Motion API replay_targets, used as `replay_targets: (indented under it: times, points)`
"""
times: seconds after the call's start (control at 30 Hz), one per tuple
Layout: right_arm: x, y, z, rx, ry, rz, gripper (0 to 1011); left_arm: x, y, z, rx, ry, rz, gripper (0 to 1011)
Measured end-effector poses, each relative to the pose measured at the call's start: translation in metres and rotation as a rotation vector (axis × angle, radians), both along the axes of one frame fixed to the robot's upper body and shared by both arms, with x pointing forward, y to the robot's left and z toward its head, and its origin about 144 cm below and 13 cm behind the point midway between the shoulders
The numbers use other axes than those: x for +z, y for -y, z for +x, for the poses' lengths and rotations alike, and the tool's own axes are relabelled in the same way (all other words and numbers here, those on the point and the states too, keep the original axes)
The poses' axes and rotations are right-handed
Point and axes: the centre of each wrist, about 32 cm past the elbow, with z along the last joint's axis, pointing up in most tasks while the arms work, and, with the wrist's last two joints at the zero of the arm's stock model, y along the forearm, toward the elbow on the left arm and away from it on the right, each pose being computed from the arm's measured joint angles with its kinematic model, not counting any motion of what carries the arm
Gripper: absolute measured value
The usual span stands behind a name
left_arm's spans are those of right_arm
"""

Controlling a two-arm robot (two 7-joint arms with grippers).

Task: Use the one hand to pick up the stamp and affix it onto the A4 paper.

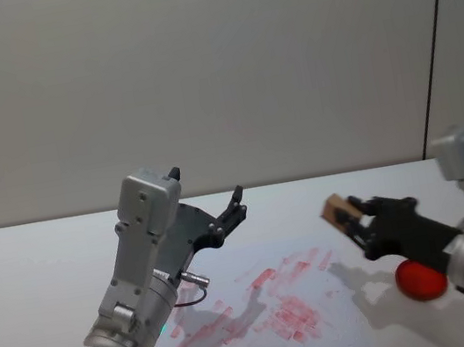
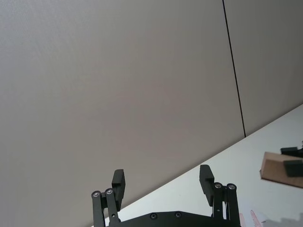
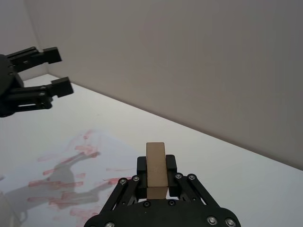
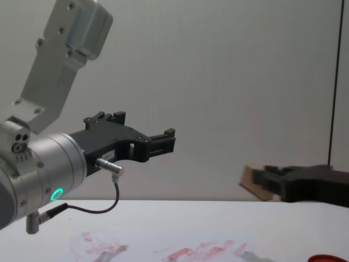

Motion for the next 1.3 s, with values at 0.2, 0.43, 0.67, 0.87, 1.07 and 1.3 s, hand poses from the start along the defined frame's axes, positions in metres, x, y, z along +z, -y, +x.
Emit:
replay_targets:
  times: [0.2,0.43,0.67,0.87,1.07,1.3]
  points:
    - [-0.001,-0.018,0.014,0.076,-0.028,-0.012,223,0.000,0.000,0.000,0.000,0.000,0.000,1003]
    - [-0.008,-0.035,0.025,0.132,-0.077,-0.057,224,0.000,0.000,0.000,0.000,0.000,0.000,1003]
    - [-0.025,-0.054,0.036,0.172,-0.149,-0.134,224,0.000,0.000,0.000,0.000,0.000,0.000,1003]
    - [-0.039,-0.066,0.041,0.191,-0.199,-0.183,224,0.000,0.000,0.000,0.000,0.000,0.000,1003]
    - [-0.043,-0.074,0.045,0.203,-0.213,-0.205,224,0.000,0.000,0.000,0.000,0.000,0.000,1002]
    - [-0.048,-0.080,0.046,0.208,-0.228,-0.221,224,0.000,0.000,0.000,0.000,0.000,0.000,1002]
